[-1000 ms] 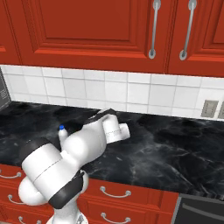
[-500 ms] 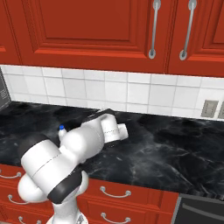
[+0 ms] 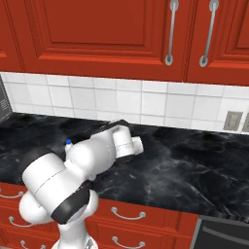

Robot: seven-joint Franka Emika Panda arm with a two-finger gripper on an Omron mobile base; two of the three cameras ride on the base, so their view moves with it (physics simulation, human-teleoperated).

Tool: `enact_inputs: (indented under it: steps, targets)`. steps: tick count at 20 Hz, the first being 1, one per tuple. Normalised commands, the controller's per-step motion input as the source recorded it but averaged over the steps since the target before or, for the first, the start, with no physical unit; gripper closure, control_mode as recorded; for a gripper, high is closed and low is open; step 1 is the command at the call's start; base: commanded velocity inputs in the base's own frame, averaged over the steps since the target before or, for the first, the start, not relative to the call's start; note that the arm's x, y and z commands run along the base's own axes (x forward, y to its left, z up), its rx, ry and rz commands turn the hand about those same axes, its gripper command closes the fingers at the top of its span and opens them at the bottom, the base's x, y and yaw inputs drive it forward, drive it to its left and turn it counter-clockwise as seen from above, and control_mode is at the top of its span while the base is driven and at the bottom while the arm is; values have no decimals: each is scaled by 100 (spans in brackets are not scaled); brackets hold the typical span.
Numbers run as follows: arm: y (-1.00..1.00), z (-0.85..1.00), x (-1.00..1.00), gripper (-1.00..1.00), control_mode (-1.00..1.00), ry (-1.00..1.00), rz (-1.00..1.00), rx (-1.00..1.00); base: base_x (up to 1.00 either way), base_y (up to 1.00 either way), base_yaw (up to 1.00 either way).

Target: Take the bottled waters from the counter and place them in the freezer to freeze. Close the freezer door after placing the bottles.

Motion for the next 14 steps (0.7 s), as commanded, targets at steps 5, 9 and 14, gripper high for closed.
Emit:
enact_inputs:
  steps: [5,9,14]
  targets:
    - [0,97,-17,100,-100,5,-26,-1,0,0,0]
    - [-14,84,-61,100,-100,20,-47,3,0,0,0]
    - [-7,58,-43,100,-100,30,-58,2,0,0,0]
